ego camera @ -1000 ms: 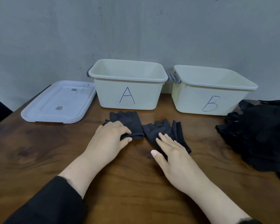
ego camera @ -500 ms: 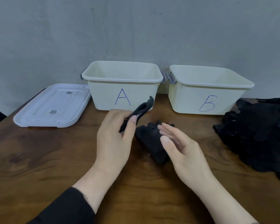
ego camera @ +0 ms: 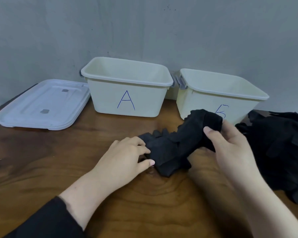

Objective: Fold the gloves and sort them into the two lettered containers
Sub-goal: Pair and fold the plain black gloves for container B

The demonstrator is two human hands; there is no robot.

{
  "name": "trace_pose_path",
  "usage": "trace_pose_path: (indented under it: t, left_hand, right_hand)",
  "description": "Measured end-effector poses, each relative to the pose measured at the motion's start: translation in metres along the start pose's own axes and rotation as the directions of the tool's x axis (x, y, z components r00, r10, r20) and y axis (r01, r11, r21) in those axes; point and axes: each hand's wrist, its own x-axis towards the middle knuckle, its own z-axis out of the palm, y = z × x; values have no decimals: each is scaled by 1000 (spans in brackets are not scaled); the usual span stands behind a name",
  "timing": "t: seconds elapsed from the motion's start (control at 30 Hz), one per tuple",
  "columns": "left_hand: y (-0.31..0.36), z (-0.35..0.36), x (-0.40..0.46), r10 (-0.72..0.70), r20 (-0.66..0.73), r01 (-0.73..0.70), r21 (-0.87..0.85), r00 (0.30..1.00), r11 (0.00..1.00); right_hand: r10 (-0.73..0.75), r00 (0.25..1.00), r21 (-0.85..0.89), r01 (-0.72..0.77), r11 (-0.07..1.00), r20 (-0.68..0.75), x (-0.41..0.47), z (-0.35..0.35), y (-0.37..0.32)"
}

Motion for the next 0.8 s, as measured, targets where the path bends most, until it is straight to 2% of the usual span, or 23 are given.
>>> trace_pose_path:
  t: [0.1,0.23,0.33,0.4,0.47,0.57,0.7,0.8]
  left_hand:
    - [-1,6,3,-4,32,5,-22,999,1000]
    - [-4,3,5,-41,-112,23,-155,993,988]
    - [-9,2,5,-107,-194,66,-207,975,976]
    - [-11,1,5,-146,-207,96,-230,967,968]
    - [-11,0,5,-169,-228,110,-250,959,962]
    - [-8,1,6,-167,-247,103,-252,955,962]
    - [-5,5,6,-92,-189,39,-267,978,963]
    - [1,8,4,-3,-61,-9,-205,998,979]
  right_hand:
    - [-47,997,-127,54,990,61,14,-7,-18]
    - [-232,961,-254,264,930,149,33,-6,-46]
    - [-348,916,-369,399,839,198,40,0,-51]
    - [-383,873,-457,485,746,302,34,8,-32]
    - [-340,820,-512,559,652,461,19,15,6]
    - [-87,778,-599,544,587,622,-12,21,52]
    - [-78,811,-559,465,686,580,-19,21,60]
    - [-140,848,-492,423,761,512,-19,23,58]
